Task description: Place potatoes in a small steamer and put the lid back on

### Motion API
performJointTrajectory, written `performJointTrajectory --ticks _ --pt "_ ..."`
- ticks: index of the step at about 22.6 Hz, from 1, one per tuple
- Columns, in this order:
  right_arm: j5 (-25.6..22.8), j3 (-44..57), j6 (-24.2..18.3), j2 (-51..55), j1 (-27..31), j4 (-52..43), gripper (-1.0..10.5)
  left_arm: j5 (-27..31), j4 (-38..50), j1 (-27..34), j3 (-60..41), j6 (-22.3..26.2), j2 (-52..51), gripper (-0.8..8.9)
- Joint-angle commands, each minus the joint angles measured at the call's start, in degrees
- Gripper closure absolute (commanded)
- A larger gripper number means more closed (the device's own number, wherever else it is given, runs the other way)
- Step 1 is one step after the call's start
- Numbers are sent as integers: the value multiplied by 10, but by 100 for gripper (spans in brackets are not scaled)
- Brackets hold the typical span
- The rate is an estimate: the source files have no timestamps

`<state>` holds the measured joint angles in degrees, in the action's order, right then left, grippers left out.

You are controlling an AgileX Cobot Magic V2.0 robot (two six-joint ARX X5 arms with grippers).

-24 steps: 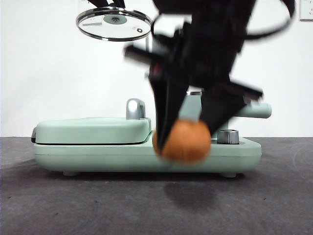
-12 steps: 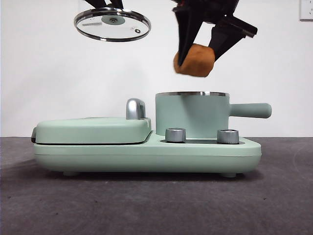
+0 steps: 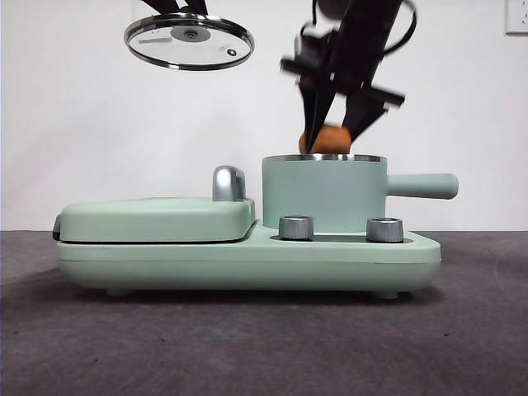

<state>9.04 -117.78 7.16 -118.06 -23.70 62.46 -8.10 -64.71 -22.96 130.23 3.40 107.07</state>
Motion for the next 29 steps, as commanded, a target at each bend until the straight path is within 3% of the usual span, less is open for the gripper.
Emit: performJointTrajectory --ticks 1,7,11,18,22,26,29 --pt "0 -17 -13 -34 -4 2 883 -3 11 -3 21 2 1 796" --pt "0 -17 -12 -61 -4 17 850 -3 11 -3 21 2 1 796" --pt "2 -17 -12 -60 -5 20 577 -3 11 -3 21 2 1 796" --pt "1 -62 -18 11 -1 60 525 -3 9 -3 15 2 4 796" --pt "-3 -62 -40 77 0 139 525 -3 0 -5 15 2 5 796" --pt "-7 -35 -40 150 -5 168 526 -3 2 -19 15 2 7 796" --pt "-38 20 -40 218 -14 183 526 -3 7 -38 14 2 15 796"
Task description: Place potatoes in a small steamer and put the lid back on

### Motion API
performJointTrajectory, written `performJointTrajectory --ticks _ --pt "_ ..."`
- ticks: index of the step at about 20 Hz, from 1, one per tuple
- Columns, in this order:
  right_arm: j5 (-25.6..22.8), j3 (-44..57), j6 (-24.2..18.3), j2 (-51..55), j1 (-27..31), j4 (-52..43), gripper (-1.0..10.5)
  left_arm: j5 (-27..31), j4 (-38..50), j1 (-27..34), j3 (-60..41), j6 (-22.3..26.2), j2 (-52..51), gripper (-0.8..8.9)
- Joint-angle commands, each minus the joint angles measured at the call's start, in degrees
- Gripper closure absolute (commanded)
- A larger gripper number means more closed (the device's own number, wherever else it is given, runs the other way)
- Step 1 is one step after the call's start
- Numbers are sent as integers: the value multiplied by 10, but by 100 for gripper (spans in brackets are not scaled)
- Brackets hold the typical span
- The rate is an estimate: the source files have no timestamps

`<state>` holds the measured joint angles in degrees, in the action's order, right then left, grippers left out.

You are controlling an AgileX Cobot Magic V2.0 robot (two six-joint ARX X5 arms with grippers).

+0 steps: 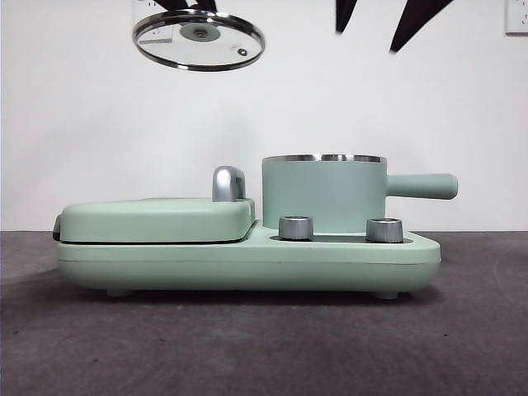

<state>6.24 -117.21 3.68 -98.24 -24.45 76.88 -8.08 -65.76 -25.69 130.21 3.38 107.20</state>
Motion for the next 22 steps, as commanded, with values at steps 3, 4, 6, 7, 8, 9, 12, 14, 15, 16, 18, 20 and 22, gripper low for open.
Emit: performJointTrajectory --ticks 3,4,6,7,8,9,12,14,15,16,18,20,22 --pt "-11 127 -6 110 -20 10 526 -3 27 -32 15 2 30 796" --pt "-11 172 -5 142 -26 -11 526 -3 29 -42 15 3 38 796" --pt "-3 274 -5 214 -36 -64 526 -3 41 -57 15 6 55 796" --pt "15 327 -5 252 -40 -93 526 -3 51 -64 15 14 64 796" --pt "36 374 -5 287 -43 -122 526 -3 61 -71 15 25 73 796" --pt "58 428 5 331 -46 -158 526 -4 71 -77 15 34 84 796" --pt "69 548 42 440 -52 -232 527 -16 94 -88 15 48 111 796" --pt "69 613 67 511 -52 -270 527 -42 116 -93 15 56 128 796" --pt "68 643 76 548 -52 -285 526 -63 129 -93 15 63 135 796" --pt "66 663 81 575 -52 -292 527 -68 139 -93 15 64 141 796" --pt "45 696 92 627 -52 -292 526 -68 148 -93 15 64 152 796" --pt "42 713 94 662 -52 -288 527 -76 149 -93 15 68 163 796" --pt "42 719 97 685 -52 -285 527 -79 156 -93 15 68 176 796"
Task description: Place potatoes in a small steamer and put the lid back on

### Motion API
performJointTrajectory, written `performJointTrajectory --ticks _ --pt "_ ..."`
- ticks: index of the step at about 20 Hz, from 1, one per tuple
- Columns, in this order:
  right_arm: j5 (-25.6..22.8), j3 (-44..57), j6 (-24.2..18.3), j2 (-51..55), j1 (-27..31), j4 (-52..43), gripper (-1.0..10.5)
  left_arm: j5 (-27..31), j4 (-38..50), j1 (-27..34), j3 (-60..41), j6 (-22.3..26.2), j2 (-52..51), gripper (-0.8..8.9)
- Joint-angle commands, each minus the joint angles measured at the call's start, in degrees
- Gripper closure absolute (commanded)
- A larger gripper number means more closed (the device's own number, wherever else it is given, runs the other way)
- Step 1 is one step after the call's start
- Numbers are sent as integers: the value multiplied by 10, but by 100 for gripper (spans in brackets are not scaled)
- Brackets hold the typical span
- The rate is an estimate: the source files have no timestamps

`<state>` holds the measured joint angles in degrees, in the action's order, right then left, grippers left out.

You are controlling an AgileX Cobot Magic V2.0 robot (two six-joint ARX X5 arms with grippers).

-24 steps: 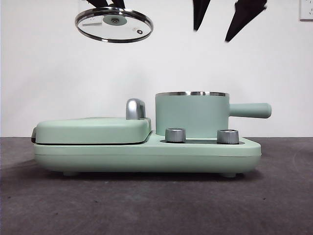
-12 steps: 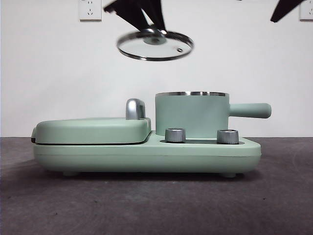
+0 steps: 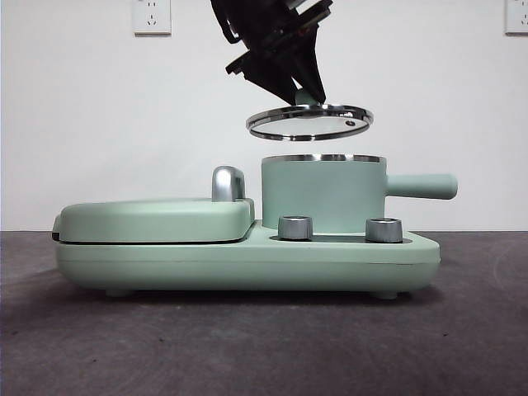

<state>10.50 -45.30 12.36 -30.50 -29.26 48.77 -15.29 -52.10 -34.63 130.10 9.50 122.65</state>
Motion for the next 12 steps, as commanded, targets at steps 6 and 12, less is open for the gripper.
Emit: performJointTrajectory --ticks 6,12 --pt "0 0 21 26 -4 11 527 -12 57 -12 16 3 46 796" --pt "0 0 22 26 -4 14 527 -10 72 -13 16 4 48 796"
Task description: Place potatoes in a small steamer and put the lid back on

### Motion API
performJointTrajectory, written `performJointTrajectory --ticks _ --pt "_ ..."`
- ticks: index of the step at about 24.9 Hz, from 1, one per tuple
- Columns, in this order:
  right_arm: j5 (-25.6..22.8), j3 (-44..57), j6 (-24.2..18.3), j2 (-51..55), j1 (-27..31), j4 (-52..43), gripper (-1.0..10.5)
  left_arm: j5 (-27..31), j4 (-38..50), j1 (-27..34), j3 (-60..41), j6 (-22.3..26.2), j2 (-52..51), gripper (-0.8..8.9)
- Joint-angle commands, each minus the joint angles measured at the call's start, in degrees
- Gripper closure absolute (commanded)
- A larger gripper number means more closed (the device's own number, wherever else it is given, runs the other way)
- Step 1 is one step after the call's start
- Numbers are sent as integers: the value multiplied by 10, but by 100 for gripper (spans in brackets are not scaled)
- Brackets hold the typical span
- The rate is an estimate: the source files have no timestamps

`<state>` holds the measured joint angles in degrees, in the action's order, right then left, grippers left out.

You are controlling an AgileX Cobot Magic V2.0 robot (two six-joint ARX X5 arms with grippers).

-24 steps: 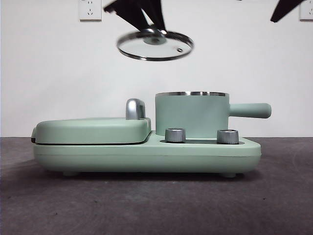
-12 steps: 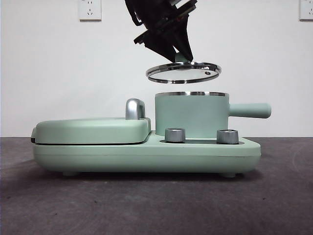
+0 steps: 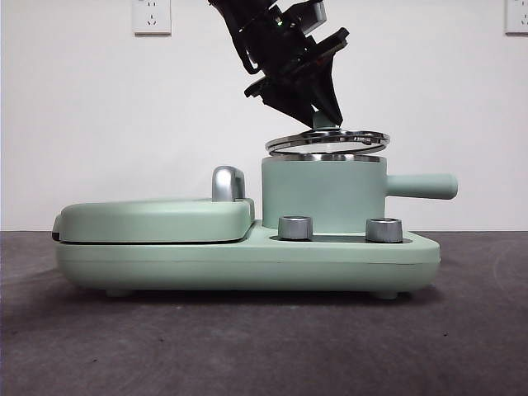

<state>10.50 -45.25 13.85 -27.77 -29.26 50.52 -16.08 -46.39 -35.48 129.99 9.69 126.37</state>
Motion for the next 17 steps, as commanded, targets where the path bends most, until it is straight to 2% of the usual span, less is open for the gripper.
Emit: performJointTrajectory --ticks 1,10,17 --pt "0 0 7 -1 -4 -3 527 -2 14 -4 17 4 12 796" --pt "0 0 8 -1 -4 -3 527 2 8 -6 17 19 26 796" --pt "0 0 12 -1 -4 -3 527 12 -18 -13 17 73 27 796"
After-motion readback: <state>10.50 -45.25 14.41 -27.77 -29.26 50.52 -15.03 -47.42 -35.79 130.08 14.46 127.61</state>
